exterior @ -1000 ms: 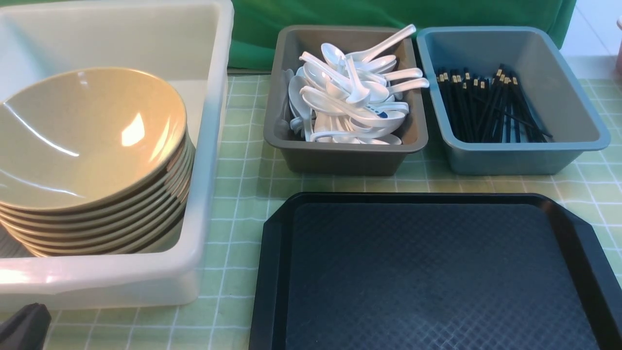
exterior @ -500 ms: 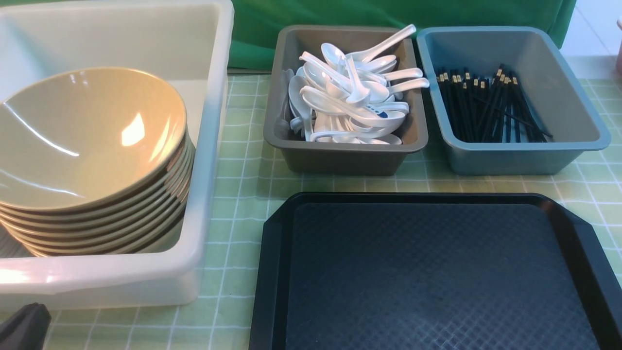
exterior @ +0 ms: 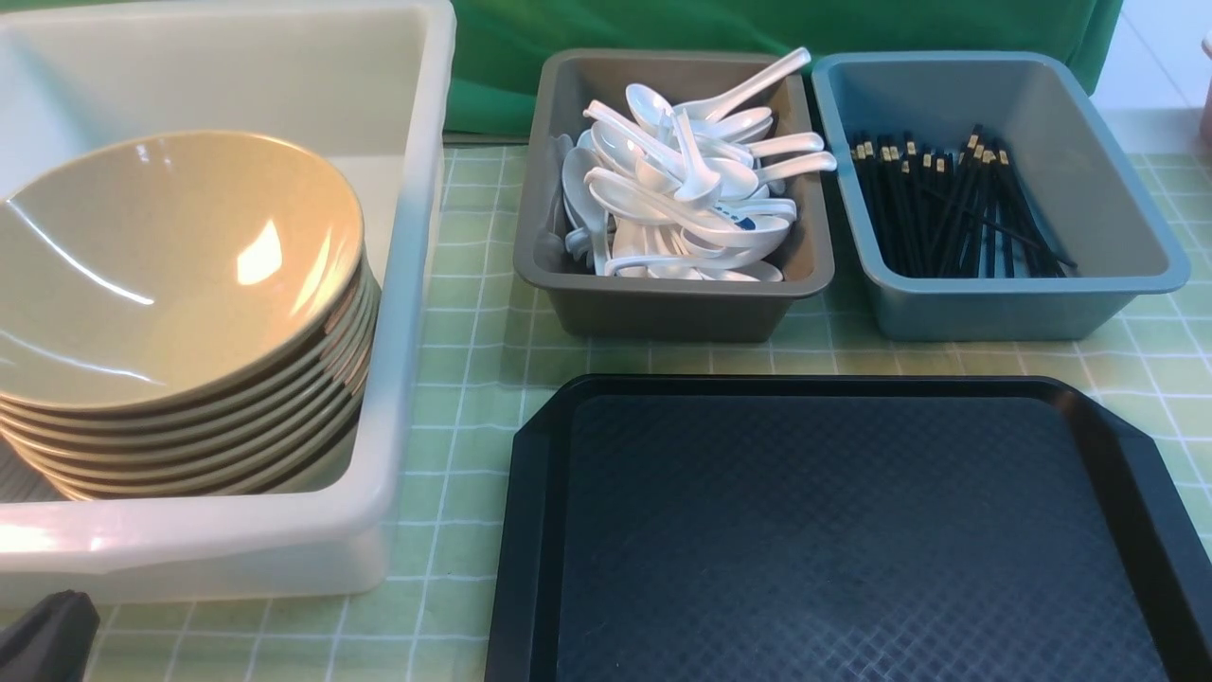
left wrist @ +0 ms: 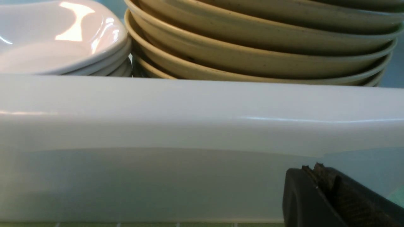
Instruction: On green table put chopsticks spoon bowls plates into blue grey white boxes.
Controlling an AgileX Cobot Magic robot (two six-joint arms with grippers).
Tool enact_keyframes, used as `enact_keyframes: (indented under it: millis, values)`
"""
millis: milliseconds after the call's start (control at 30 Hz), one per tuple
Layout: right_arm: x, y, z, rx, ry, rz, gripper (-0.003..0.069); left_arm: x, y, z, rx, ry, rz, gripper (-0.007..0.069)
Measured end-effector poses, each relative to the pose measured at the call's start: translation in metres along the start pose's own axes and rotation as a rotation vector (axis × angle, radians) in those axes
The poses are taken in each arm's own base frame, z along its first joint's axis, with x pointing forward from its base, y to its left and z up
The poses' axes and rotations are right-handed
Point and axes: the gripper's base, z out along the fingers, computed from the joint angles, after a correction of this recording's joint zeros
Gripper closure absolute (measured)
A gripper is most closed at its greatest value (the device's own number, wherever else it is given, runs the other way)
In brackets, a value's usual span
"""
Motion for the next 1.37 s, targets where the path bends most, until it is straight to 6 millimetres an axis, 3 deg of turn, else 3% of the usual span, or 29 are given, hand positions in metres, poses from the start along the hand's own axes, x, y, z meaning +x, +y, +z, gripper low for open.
enact_keyframes:
  millis: [1367]
  values:
    - [0.0001, 0.0001, 0.0002, 0.000, -0.003, -0.002, 0.0440, 0.0000, 0.0001, 0.0000, -0.001, 0.000, 0.000, 0.0626]
